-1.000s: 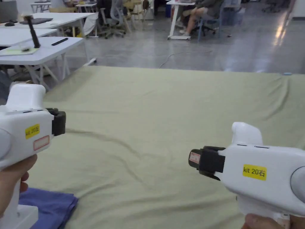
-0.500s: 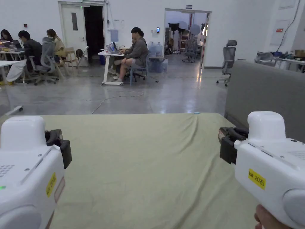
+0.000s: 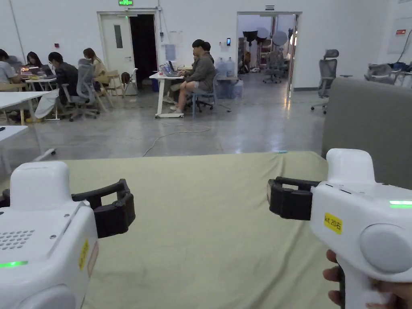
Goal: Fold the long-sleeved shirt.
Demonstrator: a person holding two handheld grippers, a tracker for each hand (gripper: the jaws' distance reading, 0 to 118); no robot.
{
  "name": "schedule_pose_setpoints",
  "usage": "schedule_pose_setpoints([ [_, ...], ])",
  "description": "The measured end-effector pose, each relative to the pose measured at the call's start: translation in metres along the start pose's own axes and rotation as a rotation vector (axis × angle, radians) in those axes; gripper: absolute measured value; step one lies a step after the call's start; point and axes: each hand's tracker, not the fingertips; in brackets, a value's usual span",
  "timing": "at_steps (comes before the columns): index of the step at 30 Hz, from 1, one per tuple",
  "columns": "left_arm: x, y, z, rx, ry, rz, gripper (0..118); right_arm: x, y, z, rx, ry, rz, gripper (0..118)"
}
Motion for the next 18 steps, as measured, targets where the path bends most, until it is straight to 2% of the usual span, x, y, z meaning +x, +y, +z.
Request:
schedule_pose_setpoints([
  [2,-0.002,0.002,-0.001,-0.003,0.01,-0.004,118,-0.007,-0.008,0.008,0.044,-0.063,0.035,118],
  [4,-0.003,0.002,0.0,-0.007,0.008,-0.002,118,-0.015,-0.008,0.004,0.034,-0.021,0.035,118],
  [5,-0.003,0.002,0.0,-0.01,0.01,-0.002,118,-0.017,-0.008,0.002,0.028,0.04,0.011,118],
  [7,-0.004,0.002,-0.001,-0.018,0.012,-0.006,118,-0.013,-0.009,0.007,0.011,0.089,-0.02,118],
  [13,-0.008,0.004,-0.001,-0.021,0.004,0.0,118,-0.02,-0.005,0.009,0.041,0.066,0.007,118],
  [18,-0.011,0.005,0.0,-0.021,-0.002,0.02,118,-0.017,-0.005,0.015,0.041,0.093,-0.016,118],
])
